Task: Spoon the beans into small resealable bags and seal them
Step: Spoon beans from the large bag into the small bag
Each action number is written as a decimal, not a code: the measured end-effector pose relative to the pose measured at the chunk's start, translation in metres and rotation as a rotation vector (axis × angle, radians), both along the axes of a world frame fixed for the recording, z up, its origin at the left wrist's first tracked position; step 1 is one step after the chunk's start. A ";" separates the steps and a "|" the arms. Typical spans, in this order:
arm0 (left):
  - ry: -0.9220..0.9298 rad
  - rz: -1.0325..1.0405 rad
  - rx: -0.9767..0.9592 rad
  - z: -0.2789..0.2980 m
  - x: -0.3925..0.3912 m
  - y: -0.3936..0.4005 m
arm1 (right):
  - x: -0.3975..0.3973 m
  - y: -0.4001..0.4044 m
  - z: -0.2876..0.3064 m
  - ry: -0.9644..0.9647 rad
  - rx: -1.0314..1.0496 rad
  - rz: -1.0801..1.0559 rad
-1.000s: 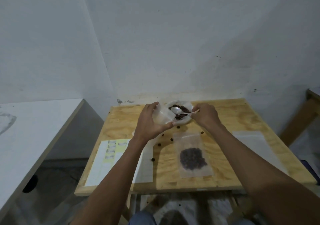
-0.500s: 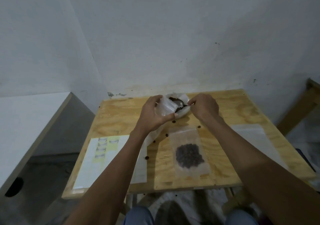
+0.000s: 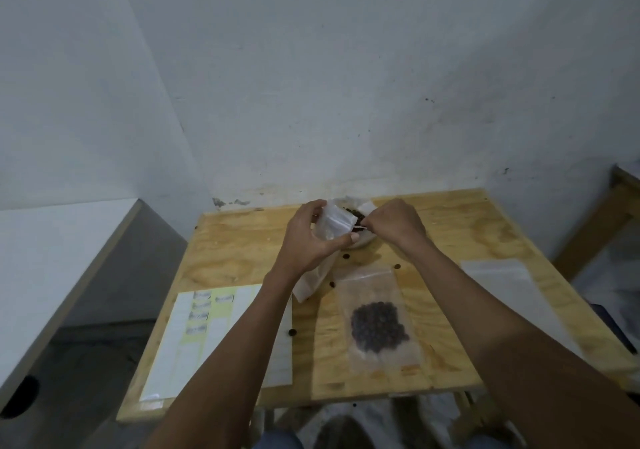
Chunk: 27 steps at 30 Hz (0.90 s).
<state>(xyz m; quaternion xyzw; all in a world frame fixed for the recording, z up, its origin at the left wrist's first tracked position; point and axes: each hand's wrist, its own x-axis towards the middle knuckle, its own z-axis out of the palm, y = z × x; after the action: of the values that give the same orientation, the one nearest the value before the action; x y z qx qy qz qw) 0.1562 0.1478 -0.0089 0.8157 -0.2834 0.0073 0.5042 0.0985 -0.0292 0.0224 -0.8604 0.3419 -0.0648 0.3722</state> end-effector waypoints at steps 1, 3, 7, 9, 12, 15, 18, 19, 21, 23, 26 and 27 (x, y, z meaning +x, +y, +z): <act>-0.006 0.005 0.003 0.000 0.001 0.003 | -0.001 -0.002 0.001 -0.009 0.023 -0.012; -0.028 0.025 0.004 0.000 0.003 0.009 | -0.002 -0.005 0.004 -0.022 0.037 -0.026; -0.099 0.037 0.077 0.004 0.003 0.019 | -0.010 -0.009 0.017 -0.037 0.038 -0.027; -0.149 0.021 0.179 0.005 0.004 0.022 | -0.012 -0.010 0.026 -0.049 0.038 -0.012; -0.184 0.008 0.305 0.005 0.004 0.023 | -0.014 -0.011 0.038 -0.087 0.028 0.000; -0.184 0.022 0.335 0.006 0.002 0.018 | -0.015 -0.012 0.045 -0.118 0.013 0.021; -0.178 0.049 0.321 0.009 -0.001 0.012 | -0.015 -0.006 0.048 -0.073 -0.058 0.097; -0.178 0.057 0.318 0.010 -0.001 0.010 | -0.016 -0.002 0.047 -0.052 -0.099 0.126; -0.174 0.061 0.314 0.010 -0.003 0.008 | -0.017 0.004 0.046 -0.043 -0.173 0.173; -0.165 0.061 0.308 0.011 -0.005 0.009 | -0.019 0.008 0.046 -0.078 -0.254 0.182; -0.170 0.073 0.300 0.010 -0.005 0.013 | -0.021 0.005 0.047 -0.116 -0.312 0.102; -0.170 0.076 0.298 0.009 -0.004 0.015 | -0.023 0.004 0.046 -0.103 -0.331 0.070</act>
<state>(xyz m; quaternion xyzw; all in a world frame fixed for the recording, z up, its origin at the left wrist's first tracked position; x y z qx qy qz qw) 0.1519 0.1626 0.0000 0.8879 -0.2921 0.0534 0.3514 0.0759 -0.0254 0.0683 -0.9169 0.2769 -0.1509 0.2446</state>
